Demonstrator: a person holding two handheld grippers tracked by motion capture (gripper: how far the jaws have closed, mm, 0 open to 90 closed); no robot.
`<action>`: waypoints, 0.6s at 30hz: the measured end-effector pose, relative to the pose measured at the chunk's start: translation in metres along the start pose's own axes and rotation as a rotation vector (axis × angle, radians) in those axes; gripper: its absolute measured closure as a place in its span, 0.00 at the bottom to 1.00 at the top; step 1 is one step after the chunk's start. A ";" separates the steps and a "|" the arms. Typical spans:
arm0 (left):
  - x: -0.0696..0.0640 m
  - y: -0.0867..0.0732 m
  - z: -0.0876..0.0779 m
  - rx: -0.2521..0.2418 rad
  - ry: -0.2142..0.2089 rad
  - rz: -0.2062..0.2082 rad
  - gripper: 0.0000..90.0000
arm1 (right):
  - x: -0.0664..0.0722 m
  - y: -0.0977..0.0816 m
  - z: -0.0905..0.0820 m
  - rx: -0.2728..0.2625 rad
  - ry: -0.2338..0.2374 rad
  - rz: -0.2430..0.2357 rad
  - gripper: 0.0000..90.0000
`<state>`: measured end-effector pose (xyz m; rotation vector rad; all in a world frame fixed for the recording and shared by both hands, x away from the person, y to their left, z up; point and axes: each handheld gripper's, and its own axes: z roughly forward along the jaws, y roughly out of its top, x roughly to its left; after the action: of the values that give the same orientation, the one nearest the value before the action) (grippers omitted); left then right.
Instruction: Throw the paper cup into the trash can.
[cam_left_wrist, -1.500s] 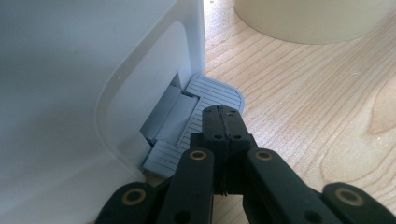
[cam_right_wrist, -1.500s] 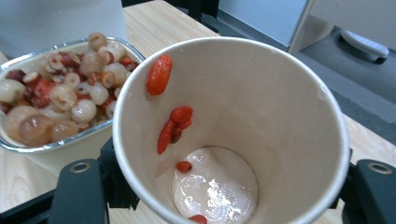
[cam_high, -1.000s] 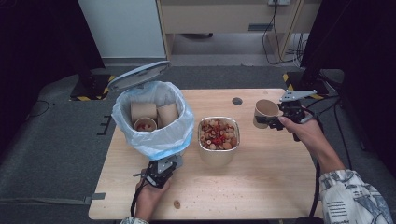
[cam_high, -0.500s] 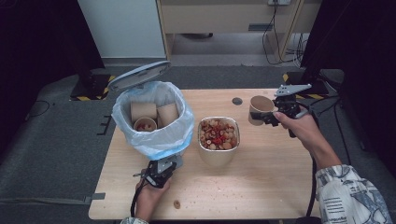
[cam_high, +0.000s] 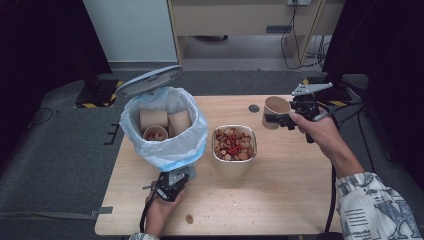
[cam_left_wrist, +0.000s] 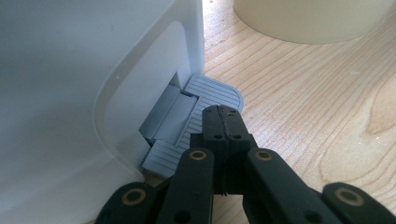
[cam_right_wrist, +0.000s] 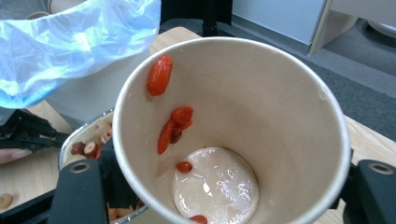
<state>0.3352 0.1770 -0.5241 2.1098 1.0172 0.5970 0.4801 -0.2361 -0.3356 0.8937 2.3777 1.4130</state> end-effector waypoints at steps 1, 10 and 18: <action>0.000 0.000 0.000 0.000 0.000 0.000 1.00 | 0.001 0.002 0.001 0.002 0.001 0.001 0.32; 0.000 0.000 0.000 0.000 0.001 0.002 1.00 | 0.013 0.019 0.007 0.002 0.007 -0.003 0.32; -0.001 0.000 0.000 -0.002 0.003 -0.002 1.00 | 0.025 0.035 0.015 -0.003 0.026 -0.008 0.32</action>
<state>0.3349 0.1762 -0.5243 2.1068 1.0193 0.5999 0.4815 -0.1982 -0.3105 0.8699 2.3943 1.4335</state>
